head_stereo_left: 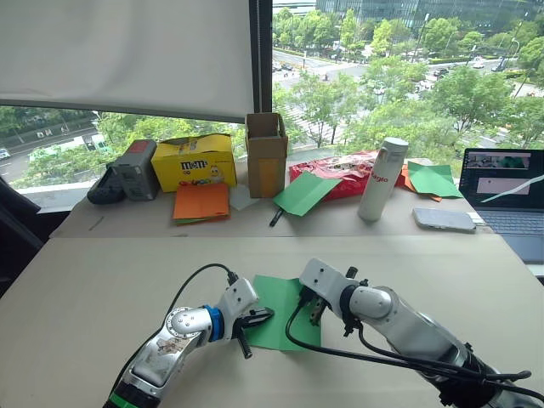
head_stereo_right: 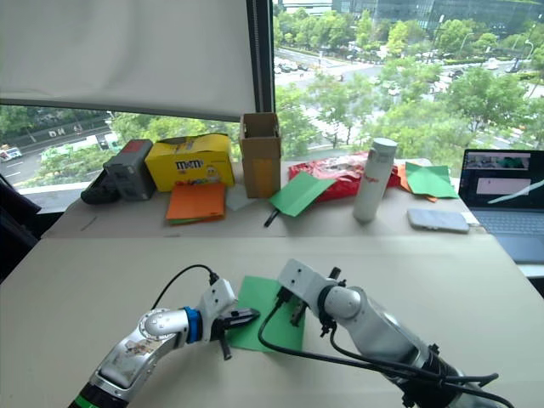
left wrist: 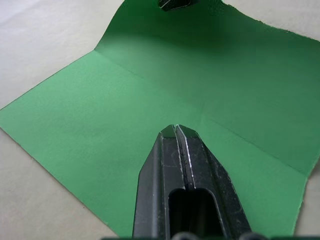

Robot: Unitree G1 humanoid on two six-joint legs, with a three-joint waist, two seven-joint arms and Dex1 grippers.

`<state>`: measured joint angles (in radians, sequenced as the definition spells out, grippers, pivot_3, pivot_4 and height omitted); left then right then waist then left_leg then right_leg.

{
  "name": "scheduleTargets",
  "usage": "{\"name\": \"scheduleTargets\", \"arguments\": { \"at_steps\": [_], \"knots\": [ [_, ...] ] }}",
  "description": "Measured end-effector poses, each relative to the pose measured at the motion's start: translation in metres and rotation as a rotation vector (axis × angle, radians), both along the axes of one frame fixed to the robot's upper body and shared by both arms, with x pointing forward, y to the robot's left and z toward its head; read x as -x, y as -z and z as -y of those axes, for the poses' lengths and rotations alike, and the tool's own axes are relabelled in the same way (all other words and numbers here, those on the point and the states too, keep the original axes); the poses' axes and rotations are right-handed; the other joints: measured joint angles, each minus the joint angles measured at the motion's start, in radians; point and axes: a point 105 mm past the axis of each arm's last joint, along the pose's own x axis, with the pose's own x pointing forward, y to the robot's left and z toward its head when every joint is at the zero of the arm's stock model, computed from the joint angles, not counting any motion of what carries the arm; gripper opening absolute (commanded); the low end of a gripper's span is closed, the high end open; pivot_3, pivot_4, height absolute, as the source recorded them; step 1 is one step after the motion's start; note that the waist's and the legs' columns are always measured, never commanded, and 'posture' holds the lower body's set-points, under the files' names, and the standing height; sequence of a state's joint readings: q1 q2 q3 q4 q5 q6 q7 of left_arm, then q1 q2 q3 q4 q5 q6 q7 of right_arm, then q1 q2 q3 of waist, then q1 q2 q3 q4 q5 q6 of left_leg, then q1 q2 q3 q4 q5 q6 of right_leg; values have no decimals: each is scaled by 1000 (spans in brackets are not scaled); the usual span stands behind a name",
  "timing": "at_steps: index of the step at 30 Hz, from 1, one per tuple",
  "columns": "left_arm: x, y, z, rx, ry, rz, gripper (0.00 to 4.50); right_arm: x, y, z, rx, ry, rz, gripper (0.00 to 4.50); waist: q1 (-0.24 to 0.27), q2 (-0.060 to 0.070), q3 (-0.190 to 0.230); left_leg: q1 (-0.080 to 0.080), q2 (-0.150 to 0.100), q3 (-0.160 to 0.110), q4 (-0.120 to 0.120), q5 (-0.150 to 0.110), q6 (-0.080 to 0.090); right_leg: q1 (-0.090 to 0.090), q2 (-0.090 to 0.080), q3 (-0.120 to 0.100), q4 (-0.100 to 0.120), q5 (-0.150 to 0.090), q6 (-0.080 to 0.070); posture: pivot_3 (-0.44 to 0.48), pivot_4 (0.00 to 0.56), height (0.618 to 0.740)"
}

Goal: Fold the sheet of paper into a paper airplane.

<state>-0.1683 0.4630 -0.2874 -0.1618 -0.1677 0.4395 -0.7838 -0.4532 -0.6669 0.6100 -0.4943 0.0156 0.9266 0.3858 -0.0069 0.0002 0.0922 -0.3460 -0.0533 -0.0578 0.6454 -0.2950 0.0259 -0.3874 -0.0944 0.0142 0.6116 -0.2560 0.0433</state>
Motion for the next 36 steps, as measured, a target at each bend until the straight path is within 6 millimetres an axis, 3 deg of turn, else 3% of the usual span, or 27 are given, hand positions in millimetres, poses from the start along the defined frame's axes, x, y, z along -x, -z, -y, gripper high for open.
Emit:
{"name": "scheduleTargets", "arguments": {
  "at_steps": [5, 13, 36],
  "knots": [
    [0, -1, 0, 17, -6, -17, 0, 1, 8, 0, 103, -78, 49, 31, 0, 0, 0, 0, 0, 0, 0, 0, -1, 0, 0, 0, 0, 0, 0, 0, 150, 740],
    [1, -2, 0, 30, -15, -35, 0, 0, 3, -7, 191, -169, 159, 31, -2, 0, 0, 0, 0, 0, 0, 1, -1, 0, 0, 0, 0, 0, 0, 0, 150, 740],
    [9, -2, -3, 91, -49, -152, 0, 14, 19, -17, 300, -248, 179, 31, -3, -1, 0, 0, 0, 0, 0, 3, -6, 0, 1, 1, 0, 0, 0, 0, 150, 740]
  ]
}}
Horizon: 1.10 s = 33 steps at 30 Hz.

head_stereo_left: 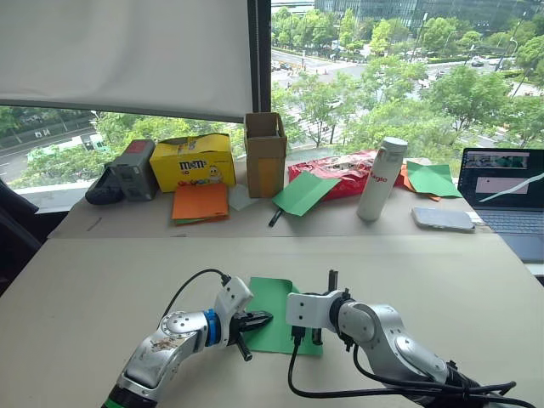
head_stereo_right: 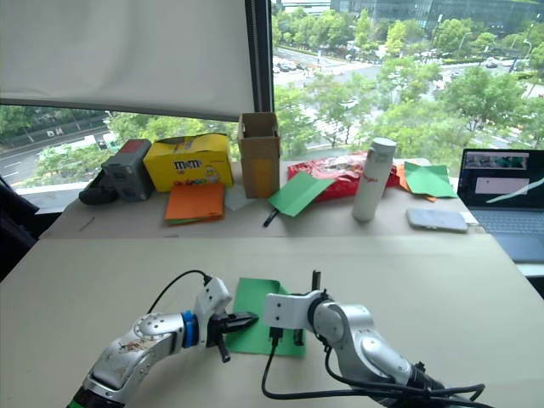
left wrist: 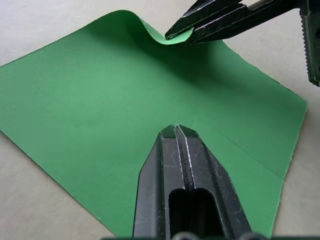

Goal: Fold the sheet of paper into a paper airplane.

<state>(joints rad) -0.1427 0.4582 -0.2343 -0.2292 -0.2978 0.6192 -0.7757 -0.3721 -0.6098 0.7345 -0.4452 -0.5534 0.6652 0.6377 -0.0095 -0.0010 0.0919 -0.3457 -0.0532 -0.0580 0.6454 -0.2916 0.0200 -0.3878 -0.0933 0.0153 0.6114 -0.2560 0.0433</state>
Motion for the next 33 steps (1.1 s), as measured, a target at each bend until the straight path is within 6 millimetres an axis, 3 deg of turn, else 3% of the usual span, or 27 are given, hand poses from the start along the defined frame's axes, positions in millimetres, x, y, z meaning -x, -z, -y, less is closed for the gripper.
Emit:
{"name": "scheduleTargets", "arguments": {
  "at_steps": [28, 33],
  "knots": [
    [9, 2, 1, 36, -12, -66, 0, 7, -1, -8, 43, -20, -6, 31, 0, -1, 0, 1, 0, 0, 0, 0, -1, 0, 1, 0, 0, 0, 0, 0, 150, 740],
    [10, -14, -6, 157, 28, -125, 0, 3, -6, -14, 66, -99, 49, 31, -2, -2, 2, -1, 0, 0, 0, 2, -3, -2, 1, 0, 1, 0, 0, 0, 150, 740]
  ]
}}
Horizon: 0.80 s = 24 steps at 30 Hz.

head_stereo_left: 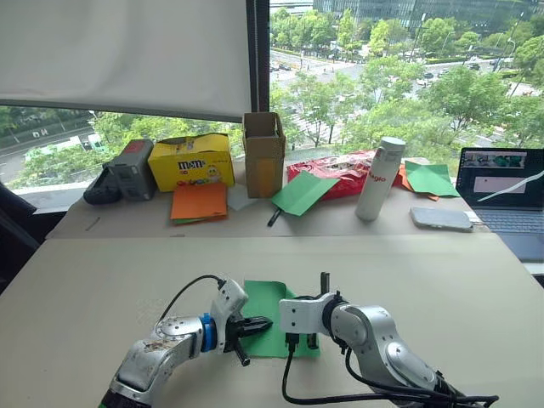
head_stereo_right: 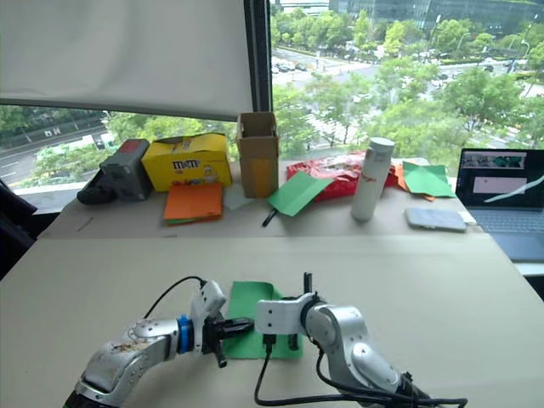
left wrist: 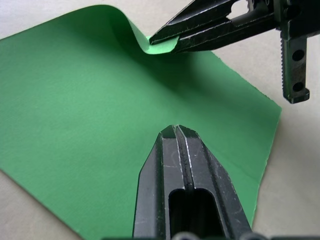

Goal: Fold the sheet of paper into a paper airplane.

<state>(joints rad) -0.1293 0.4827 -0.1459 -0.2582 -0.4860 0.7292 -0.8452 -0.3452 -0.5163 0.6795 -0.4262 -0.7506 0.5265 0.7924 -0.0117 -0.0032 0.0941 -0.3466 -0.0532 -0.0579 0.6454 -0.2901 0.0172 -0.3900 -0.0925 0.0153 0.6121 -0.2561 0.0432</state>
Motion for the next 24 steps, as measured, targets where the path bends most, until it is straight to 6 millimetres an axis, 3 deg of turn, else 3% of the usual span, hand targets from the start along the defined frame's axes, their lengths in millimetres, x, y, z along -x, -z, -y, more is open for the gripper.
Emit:
{"name": "scheduleTargets", "arguments": {
  "at_steps": [4, 7, 13, 21, 24],
  "knots": [
    [-10, -40, -34, 16, 54, 86, 0, -5, -23, -6, 33, -136, 78, 31, 0, -1, 1, 0, 0, 0, -1, 1, -2, 0, 0, -1, 0, 0, 0, 0, 150, 740],
    [-14, -51, -46, -3, 85, 141, 0, -3, -38, -17, 60, -288, 159, 31, 2, 0, 1, 2, -1, 0, -1, 0, -1, 1, 0, -1, -1, 0, 0, 0, 150, 740],
    [-14, -28, -46, -67, 151, 151, 0, -14, -38, -17, 154, -527, 235, 31, 0, -3, 3, 1, -1, 0, -1, 1, -1, 1, 0, -1, 0, 0, 0, 0, 150, 740],
    [-4, 15, -34, -89, 163, 149, 0, -12, -29, -22, 146, -650, 255, 31, 4, -3, 3, 0, 0, 0, -1, 0, 0, 1, 0, 0, 1, 0, 0, 0, 150, 740],
    [-6, 19, -29, -76, 149, 188, 0, -11, -21, -19, 139, -639, 231, 31, 9, -3, 2, 1, 0, 0, 0, 0, 0, 2, -1, 0, 1, 0, 0, 0, 150, 740]
  ]
}}
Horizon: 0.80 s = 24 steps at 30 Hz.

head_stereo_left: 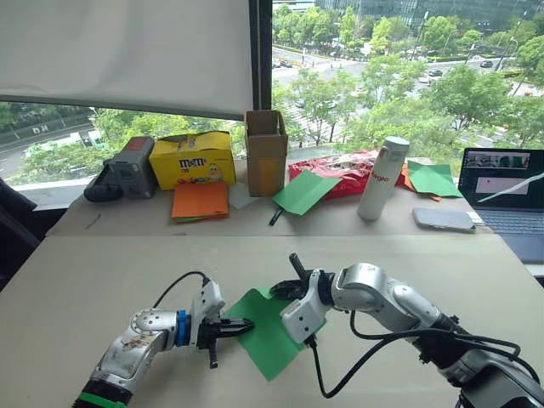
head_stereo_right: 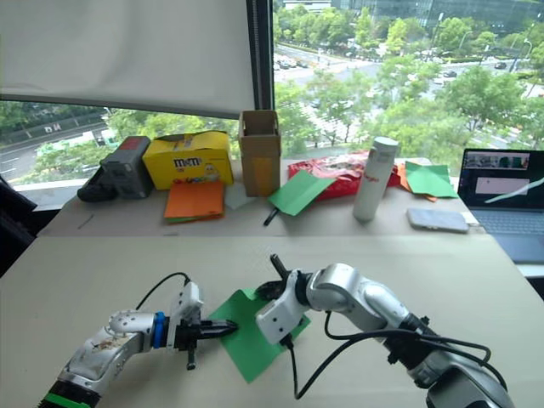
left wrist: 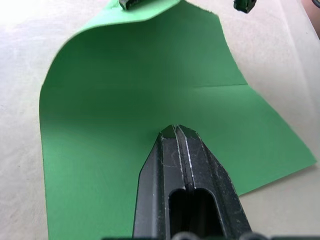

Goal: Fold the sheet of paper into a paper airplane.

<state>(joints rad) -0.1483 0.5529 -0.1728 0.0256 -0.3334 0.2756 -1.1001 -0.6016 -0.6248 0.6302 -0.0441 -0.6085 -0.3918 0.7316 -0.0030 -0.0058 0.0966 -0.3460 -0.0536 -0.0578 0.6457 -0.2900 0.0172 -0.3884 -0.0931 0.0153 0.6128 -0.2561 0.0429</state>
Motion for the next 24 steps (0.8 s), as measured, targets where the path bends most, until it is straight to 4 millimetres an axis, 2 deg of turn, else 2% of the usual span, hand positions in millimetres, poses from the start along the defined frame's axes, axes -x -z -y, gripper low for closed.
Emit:
{"name": "scheduleTargets", "arguments": {
  "at_steps": [5, 6, 8, 11, 19, 24],
  "knots": [
    [-2, 1, 3, 0, -5, 38, 0, -2, 0, 2, -33, 33, -7, 31, 5, 0, 0, 1, 0, 0, 0, -2, 3, 0, 0, 0, 0, 0, 0, 0, 150, 740],
    [-2, 2, 3, -1, -5, 42, 0, -2, 1, 3, -35, 43, -18, 464, 6, 1, 0, 1, 0, 0, 0, -2, 3, 0, 0, 0, 0, 0, 0, 0, 150, 740],
    [-1, 2, 4, -2, -6, 44, 0, -3, 1, 7, -45, 73, -40, 883, 7, 1, 0, 2, 0, 0, 0, -2, 3, 1, 0, 0, 0, 0, 0, 0, 150, 740],
    [-1, 3, 4, -3, -6, 50, 0, -5, -3, 12, -77, 120, -57, 1890, 8, 1, -1, 2, 0, 0, 0, -2, 3, 0, 0, 0, 0, 0, 0, 0, 150, 740],
    [-3, 2, 5, 8, -15, 43, 0, -3, -7, 11, -172, 214, -97, 1890, 13, 2, -1, 2, 0, 0, 0, -2, 4, 1, 0, 0, 0, 0, 0, 0, 150, 740],
    [-5, 2, 6, 12, -17, 43, 0, -14, -13, 12, -287, 357, -253, 1890, 15, 2, -1, 2, 0, 0, 1, -2, 4, 1, 0, 0, 1, 0, 0, 0, 150, 740]
  ]
}}
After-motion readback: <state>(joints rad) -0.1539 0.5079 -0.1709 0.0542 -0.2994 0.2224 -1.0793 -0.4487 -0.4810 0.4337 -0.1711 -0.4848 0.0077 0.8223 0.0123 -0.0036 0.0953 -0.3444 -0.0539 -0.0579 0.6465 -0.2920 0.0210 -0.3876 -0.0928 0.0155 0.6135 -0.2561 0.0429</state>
